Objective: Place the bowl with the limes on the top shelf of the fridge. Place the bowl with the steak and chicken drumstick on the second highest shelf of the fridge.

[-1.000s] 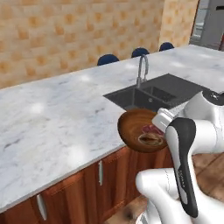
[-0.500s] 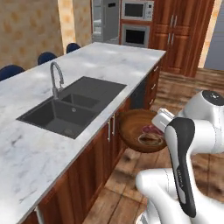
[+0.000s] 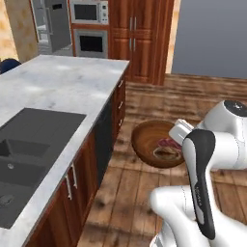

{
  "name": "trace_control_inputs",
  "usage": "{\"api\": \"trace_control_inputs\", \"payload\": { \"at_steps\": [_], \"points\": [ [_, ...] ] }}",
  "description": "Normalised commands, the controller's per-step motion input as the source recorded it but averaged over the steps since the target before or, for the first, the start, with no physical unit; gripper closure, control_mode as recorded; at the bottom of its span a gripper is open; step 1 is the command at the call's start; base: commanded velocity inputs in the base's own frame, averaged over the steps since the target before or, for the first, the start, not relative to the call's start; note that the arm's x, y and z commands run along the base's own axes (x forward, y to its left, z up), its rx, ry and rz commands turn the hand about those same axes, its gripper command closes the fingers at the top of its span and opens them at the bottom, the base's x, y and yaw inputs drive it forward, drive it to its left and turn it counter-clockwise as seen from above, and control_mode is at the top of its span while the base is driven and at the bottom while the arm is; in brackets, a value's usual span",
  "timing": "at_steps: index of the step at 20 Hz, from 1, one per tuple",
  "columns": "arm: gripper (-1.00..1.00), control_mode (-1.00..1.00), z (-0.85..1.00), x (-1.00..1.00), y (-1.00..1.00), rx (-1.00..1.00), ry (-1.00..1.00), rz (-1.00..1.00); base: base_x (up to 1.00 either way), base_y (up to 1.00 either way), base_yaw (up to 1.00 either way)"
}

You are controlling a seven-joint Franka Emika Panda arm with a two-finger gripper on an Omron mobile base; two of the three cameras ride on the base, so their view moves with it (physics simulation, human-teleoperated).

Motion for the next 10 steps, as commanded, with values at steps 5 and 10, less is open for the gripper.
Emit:
{"api": "trace_control_inputs", "payload": {
  "at_steps": [5, 10],
  "points": [
    [1.00, 1.00, 0.00, 0.00, 0.00, 0.00, 0.00, 0.00, 1.00, -0.32, -0.15],
    [1.00, 1.00, 0.00, 0.00, 0.00, 0.00, 0.00, 0.00, 1.00, -0.24, -0.06]
  ]
}}
